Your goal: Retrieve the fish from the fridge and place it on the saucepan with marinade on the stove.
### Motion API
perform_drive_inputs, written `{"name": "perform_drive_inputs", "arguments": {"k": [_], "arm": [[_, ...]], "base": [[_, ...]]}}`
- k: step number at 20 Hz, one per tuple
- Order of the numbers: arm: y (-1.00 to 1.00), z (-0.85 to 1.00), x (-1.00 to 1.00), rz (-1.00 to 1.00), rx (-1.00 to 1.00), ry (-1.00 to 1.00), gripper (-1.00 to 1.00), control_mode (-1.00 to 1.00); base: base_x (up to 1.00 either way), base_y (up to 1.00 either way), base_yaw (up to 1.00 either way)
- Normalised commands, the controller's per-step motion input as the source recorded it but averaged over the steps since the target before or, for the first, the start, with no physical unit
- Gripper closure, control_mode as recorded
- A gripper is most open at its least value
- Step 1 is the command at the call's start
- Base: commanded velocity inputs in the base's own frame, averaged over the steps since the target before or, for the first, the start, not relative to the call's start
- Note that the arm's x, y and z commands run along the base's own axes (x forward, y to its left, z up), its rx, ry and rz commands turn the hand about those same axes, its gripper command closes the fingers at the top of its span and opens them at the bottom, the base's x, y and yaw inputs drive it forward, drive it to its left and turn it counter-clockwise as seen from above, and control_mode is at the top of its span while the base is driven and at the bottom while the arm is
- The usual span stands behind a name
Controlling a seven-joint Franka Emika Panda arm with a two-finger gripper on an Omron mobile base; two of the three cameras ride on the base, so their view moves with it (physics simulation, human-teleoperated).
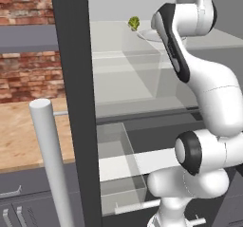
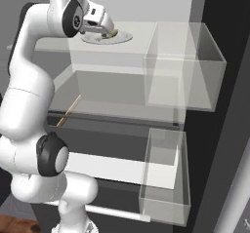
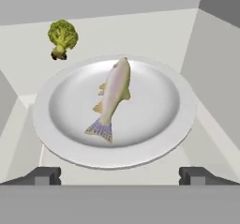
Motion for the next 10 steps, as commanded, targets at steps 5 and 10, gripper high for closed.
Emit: {"name": "perform_drive_inputs", "arguments": {"k": [5,10], "arm": [[-0.01,-0.25,0.74,0.0,0.0,0.0,-1.0,-1.0],[-0.12,-0.06,0.74,0.0,0.0,0.0,-1.0,-1.0]], "base": [[0.0,0.0,0.0],[0.0,0.0,0.0]]}}
